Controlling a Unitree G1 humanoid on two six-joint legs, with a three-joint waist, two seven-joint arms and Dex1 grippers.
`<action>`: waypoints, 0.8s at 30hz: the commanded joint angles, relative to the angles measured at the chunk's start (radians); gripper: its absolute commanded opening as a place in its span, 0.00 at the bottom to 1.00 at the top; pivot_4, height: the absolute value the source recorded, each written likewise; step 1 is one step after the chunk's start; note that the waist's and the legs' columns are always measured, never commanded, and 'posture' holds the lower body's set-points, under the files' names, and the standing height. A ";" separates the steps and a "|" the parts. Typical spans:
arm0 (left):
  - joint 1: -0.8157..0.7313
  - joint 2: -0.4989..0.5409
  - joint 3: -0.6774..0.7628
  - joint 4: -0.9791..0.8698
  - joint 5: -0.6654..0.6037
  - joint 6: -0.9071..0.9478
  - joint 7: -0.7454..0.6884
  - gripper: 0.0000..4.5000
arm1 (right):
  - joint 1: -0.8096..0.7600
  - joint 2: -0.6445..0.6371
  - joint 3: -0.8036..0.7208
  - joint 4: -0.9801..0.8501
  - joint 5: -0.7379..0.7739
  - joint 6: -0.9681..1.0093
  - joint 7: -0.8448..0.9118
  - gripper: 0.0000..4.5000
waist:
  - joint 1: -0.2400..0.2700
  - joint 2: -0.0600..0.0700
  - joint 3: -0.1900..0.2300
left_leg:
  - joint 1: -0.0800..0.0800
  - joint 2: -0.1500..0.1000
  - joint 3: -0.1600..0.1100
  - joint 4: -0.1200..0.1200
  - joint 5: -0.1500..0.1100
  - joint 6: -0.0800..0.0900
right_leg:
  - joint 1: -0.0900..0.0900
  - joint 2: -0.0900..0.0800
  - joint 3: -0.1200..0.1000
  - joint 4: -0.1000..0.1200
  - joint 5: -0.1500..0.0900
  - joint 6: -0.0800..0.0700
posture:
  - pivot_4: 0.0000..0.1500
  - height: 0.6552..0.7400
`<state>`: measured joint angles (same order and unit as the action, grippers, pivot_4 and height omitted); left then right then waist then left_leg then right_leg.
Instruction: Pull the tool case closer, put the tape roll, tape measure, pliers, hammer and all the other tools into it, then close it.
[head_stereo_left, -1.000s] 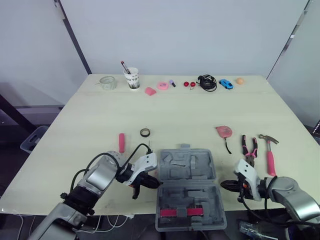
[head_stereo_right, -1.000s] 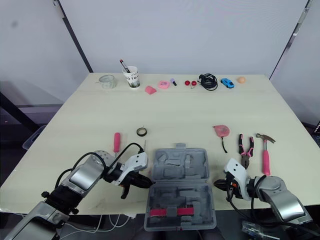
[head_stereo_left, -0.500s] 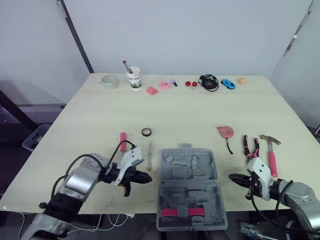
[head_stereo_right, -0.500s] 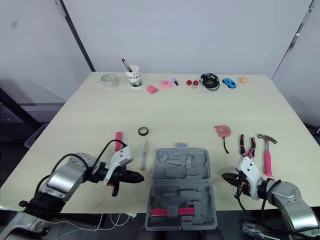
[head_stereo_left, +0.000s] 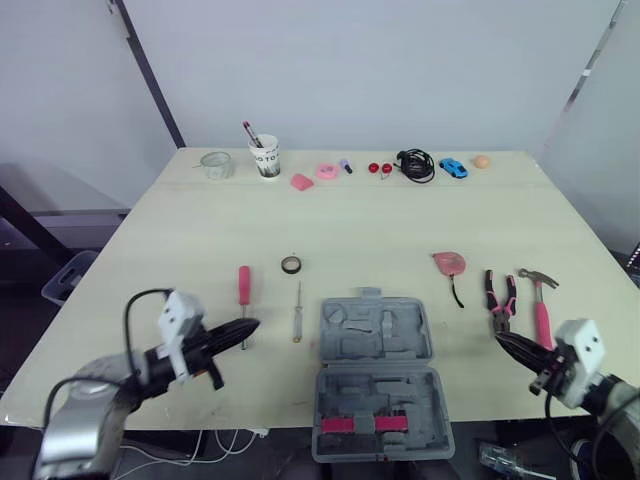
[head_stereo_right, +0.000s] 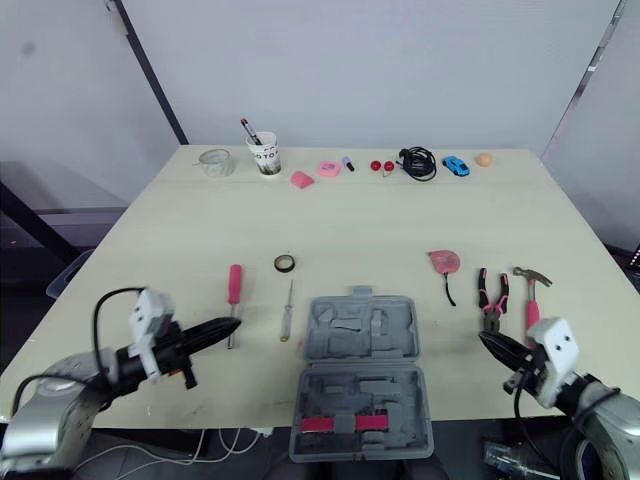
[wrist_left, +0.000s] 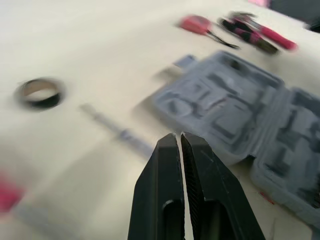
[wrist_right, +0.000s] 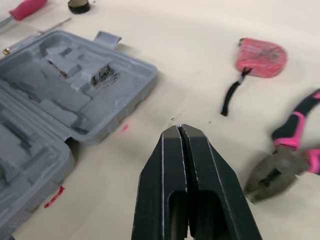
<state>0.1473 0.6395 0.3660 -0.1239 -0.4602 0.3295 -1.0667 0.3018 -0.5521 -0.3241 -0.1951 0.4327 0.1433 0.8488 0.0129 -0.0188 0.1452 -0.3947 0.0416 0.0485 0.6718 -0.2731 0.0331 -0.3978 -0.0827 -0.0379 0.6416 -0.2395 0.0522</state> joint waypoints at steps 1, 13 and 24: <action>0.096 -0.004 0.101 -0.008 -0.002 -0.066 0.043 0.17 | 0.050 0.025 -0.092 0.043 0.028 -0.101 0.009 0.39 | 0.002 0.000 0.000 | 0.000 0.000 0.000 0.000 0.000 0.000 | 0.000 0.000 0.000 0.000 0.000 0.000 | 1.00 1.00; 0.302 -0.080 0.202 0.021 0.020 -0.200 0.164 1.00 | 0.189 0.101 -0.238 0.219 0.099 -0.242 0.038 1.00 | 0.000 0.001 -0.001 | 0.002 0.004 0.002 -0.001 0.000 0.000 | 0.000 -0.001 0.001 0.000 -0.003 -0.004 | 1.00 1.00; 0.311 -0.070 0.174 0.005 0.015 -0.212 0.154 1.00 | 0.190 0.096 -0.227 0.234 0.096 -0.266 0.048 1.00 | 0.001 0.003 -0.003 | 0.002 0.005 0.002 -0.001 -0.001 -0.001 | -0.001 -0.003 0.000 -0.001 -0.003 -0.004 | 1.00 1.00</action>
<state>0.4592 0.5545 0.5368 -0.0943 -0.4355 0.1373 -0.9106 0.4921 -0.4416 -0.5306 0.0572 0.5151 -0.0990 0.8902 0.0137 -0.0162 0.1425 -0.3930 0.0470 0.0506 0.6709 -0.2736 0.0325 -0.3994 -0.0857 -0.0375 0.6410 -0.2426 0.0477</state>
